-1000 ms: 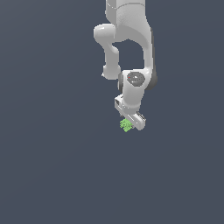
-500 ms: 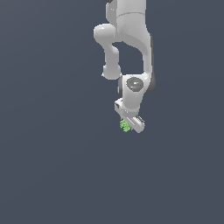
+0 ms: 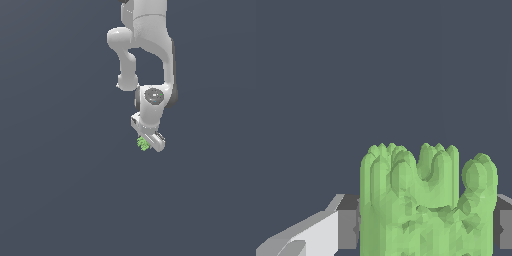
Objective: Pick up the object and move it to a goal position.
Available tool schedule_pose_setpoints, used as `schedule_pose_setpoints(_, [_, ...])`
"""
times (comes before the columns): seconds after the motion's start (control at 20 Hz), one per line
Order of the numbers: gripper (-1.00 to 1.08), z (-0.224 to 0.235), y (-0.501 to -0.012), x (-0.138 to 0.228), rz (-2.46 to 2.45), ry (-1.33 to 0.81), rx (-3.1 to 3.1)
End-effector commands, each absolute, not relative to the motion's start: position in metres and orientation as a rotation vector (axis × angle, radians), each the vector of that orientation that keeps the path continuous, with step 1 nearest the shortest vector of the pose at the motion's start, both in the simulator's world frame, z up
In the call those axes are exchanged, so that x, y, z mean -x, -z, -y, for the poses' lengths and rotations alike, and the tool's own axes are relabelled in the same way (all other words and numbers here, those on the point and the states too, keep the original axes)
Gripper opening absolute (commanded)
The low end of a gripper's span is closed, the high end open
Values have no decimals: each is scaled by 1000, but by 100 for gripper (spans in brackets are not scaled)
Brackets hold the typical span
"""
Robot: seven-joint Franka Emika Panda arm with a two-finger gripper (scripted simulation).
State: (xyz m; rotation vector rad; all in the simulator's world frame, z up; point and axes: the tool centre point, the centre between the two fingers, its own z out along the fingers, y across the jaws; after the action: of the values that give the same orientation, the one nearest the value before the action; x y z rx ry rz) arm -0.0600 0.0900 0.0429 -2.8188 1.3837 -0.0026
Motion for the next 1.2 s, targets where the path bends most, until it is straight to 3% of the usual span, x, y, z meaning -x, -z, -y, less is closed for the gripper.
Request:
schedule_pose_setpoints(0.0, [-100,-88,-44,60,-1384,2,2819])
schedule_pose_setpoints(0.3, [-100,-64,-57,54,-1384,2,2819])
schedule_pose_setpoints(0.85, [-100,37,-111,28,-1384,0,2819])
schedule_pose_setpoints(1.15, [-100,68,-128,18,-1385,0,2820])
